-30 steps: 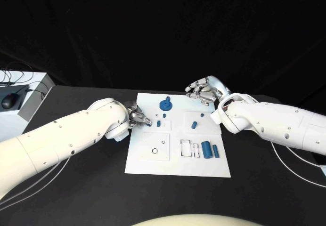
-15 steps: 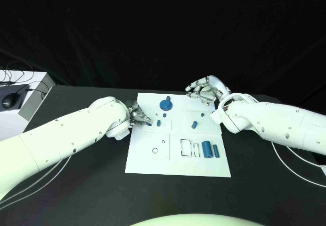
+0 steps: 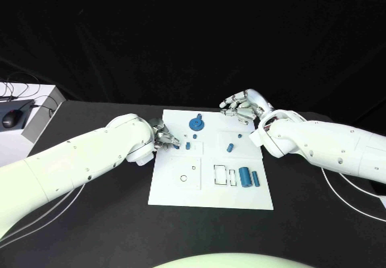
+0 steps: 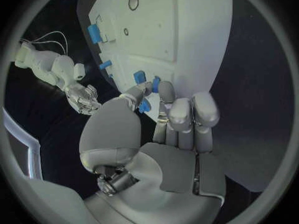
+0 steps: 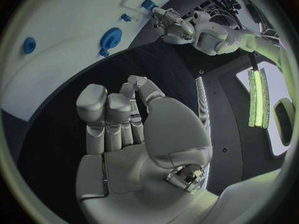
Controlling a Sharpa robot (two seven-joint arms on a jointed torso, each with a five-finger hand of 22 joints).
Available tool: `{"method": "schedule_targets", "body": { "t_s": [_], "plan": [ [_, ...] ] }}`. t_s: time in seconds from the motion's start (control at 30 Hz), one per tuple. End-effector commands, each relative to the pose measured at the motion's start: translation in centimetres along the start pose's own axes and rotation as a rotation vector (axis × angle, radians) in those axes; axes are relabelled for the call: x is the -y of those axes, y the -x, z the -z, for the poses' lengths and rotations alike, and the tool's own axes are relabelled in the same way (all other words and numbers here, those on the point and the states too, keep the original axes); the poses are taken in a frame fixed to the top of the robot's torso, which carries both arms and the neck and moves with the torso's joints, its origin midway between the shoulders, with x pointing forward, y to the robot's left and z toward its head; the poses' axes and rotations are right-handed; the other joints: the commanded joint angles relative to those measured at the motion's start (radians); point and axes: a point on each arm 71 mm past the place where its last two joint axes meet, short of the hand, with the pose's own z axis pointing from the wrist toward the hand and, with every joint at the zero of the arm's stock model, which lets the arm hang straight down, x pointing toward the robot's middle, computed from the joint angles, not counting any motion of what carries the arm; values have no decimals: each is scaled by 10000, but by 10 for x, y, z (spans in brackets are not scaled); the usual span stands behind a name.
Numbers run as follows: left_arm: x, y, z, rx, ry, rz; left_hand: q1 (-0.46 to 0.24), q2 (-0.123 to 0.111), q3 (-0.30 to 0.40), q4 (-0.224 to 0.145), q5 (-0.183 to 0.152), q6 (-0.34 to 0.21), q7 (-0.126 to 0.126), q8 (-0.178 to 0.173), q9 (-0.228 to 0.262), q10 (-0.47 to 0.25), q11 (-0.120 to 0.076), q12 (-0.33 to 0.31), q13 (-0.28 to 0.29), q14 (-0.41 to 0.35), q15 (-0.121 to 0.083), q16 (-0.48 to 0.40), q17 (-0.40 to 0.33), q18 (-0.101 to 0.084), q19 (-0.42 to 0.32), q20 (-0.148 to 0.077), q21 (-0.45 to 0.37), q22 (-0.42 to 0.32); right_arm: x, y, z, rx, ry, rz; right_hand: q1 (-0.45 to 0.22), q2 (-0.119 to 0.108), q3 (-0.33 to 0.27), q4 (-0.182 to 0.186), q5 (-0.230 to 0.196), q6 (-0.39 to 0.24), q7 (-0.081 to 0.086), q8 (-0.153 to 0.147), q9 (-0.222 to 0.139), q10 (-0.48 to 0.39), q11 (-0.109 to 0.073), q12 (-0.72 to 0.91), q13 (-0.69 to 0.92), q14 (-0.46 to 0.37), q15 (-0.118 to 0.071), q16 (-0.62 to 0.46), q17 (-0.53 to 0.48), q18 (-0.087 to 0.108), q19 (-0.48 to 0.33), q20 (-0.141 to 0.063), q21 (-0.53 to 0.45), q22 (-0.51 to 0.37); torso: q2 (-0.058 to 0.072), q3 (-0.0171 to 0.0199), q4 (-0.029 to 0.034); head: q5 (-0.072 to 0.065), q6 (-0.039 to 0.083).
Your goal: Assemble the parts on the task board
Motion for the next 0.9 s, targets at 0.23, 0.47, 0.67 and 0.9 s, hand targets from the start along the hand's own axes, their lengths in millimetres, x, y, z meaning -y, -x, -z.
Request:
{"method": "schedule_targets", "body": {
  "t_s": [0.23, 0.47, 0.67, 0.9],
  "plan": [
    [0, -14, -2, -570, 75, -536, 170, 200, 654, -848, 137, 1407, -911, -183, 2251, 758, -570, -129, 81, 46, 38, 169, 116, -180, 62, 33, 94, 46, -1, -1, 0, -125, 122, 33, 7, -19, 58, -5, 36, 35, 55, -40, 14, -62, -6, -19, -9, 6, 4, 18, 15, 36, 610, -47, 63, 1053, -2, 1, 2, -18, -28],
    [1, -13, -2, -497, -31, -576, 337, 373, -4, -786, 101, 1614, -933, -331, 2312, 945, -556, -223, 79, 54, 71, 249, 213, -190, 62, 67, 133, 61, -1, -1, 0, -126, 126, 34, 7, -19, 58, -5, 36, 35, 55, -40, 14, -62, -6, -19, -9, 6, 4, 18, 15, 36, 610, -47, 63, 1053, 3, 7, -7, -22, -25],
    [3, -14, -1, -541, -120, -605, 424, 341, -98, -825, 106, 1649, -933, -379, 2316, 950, -547, -240, 88, 57, 79, 247, 206, -191, 60, 76, 146, 68, -1, 0, 0, -121, 125, 37, 7, -19, 58, -5, 36, 35, 55, -40, 14, -62, -6, -19, -9, 6, 4, 18, 15, 36, 610, -47, 63, 1053, 5, 4, -3, -28, -43],
    [5, -14, -1, -387, -255, -738, 655, 284, -422, -907, 97, 1738, -923, -497, 2307, 996, -531, -277, 99, 64, 104, 271, 231, -190, 51, 104, 176, 78, -1, 0, 0, -122, 133, 34, 7, -19, 58, -5, 36, 35, 55, -40, 14, -62, -6, -19, -9, 6, 4, 18, 15, 36, 610, -47, 63, 1053, -1, 6, -2, -27, -37]
  ]
}}
